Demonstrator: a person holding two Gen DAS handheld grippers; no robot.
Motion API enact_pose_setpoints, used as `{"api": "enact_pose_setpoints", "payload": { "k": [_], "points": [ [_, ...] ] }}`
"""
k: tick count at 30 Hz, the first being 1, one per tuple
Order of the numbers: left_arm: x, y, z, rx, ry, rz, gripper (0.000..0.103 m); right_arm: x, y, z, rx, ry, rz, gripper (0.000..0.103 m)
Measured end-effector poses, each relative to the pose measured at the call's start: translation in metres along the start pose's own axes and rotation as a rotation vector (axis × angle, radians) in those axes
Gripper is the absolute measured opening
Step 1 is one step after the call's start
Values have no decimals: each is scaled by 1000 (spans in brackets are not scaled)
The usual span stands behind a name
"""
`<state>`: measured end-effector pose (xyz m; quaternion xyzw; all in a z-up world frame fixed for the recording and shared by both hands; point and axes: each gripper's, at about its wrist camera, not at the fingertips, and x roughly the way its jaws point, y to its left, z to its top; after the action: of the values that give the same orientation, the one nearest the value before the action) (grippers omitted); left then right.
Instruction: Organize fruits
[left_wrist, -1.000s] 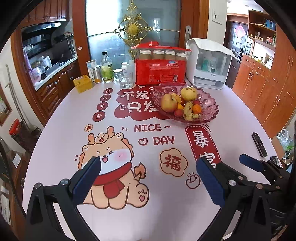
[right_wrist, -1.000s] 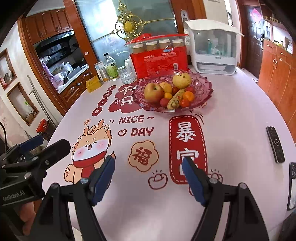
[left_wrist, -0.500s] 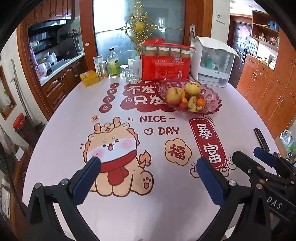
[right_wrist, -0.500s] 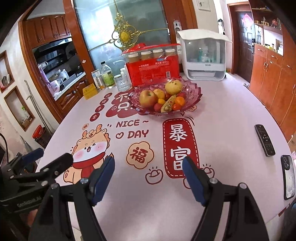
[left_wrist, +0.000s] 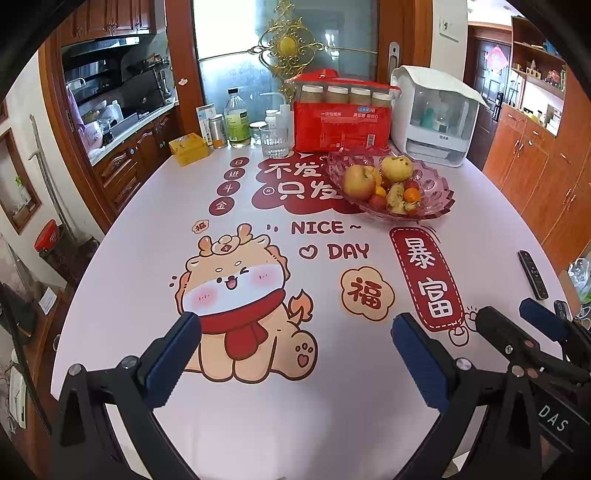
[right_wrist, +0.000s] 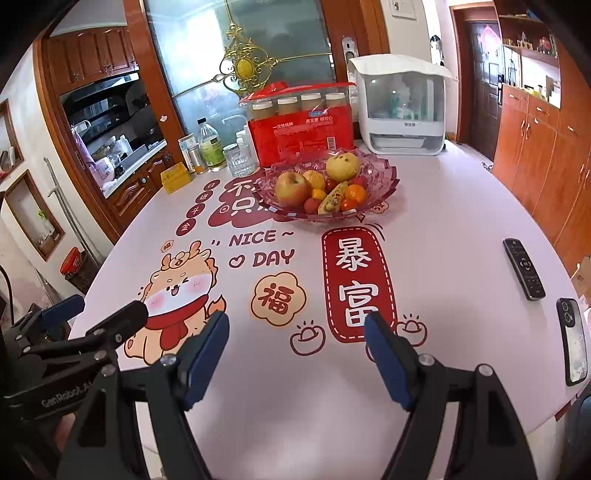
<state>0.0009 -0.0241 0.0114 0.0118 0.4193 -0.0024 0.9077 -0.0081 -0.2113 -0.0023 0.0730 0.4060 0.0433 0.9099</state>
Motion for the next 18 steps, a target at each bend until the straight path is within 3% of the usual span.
{"api": "enact_pose_setpoints", "payload": {
  "k": [18],
  "points": [
    [4,-2,-1,1,0,-4,103,-7,0,2,-16,-32,-25,76]
  ]
}}
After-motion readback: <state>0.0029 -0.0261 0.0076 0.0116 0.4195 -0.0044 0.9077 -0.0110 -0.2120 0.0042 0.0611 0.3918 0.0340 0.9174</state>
